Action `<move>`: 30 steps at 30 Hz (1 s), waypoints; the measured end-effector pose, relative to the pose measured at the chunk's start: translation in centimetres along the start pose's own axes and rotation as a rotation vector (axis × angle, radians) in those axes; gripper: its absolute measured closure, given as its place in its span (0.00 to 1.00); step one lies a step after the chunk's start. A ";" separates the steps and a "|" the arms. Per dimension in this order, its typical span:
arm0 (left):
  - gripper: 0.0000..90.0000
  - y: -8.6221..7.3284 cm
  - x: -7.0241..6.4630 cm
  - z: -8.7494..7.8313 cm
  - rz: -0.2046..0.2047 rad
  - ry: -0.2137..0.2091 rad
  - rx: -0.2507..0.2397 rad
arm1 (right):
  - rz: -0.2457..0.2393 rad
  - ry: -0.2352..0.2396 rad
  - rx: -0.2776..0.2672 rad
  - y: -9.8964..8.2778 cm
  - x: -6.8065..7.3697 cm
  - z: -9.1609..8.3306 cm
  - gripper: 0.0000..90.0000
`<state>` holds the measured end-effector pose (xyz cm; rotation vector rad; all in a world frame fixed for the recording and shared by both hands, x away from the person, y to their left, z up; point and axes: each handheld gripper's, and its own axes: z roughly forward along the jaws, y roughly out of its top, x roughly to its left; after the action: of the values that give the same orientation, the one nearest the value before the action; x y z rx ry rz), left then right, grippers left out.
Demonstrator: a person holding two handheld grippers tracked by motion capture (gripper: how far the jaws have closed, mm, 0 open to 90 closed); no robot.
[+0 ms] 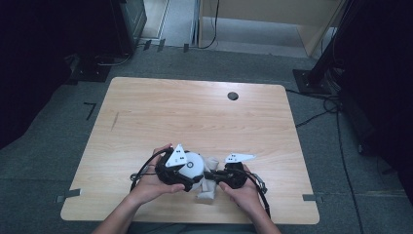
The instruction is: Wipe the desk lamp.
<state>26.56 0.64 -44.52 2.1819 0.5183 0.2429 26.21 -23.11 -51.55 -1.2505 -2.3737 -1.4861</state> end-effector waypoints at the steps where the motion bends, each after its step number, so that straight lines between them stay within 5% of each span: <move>1: 0.10 -0.2 0.3 0.0 0.022 -0.019 -0.016 | 0.000 0.000 0.000 0.0 0.0 0.0 0.93; 7: 0.10 -1.0 1.1 -0.1 0.082 -0.101 -0.072 | -0.014 0.060 -0.125 1.3 1.2 -1.8 0.93; 17: 0.10 -1.0 1.1 -0.1 0.082 -0.106 -0.076 | -0.130 0.088 -0.279 3.3 3.7 -4.5 0.94; 24: 0.10 -1.0 1.1 -0.1 0.081 -0.106 -0.077 | -0.105 0.094 -0.226 2.6 2.7 -3.7 0.94; 25: 0.10 -1.0 1.1 -0.1 0.079 -0.107 -0.078 | -0.089 0.079 -0.157 1.7 1.9 -2.7 0.94; 30: 0.10 -1.1 1.2 -0.1 0.080 -0.107 -0.080 | -0.055 0.022 -0.052 0.5 0.8 -0.8 0.94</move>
<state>27.29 1.77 -45.33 2.1264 0.3560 0.1852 25.71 -23.13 -50.41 -1.1821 -2.3887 -1.5785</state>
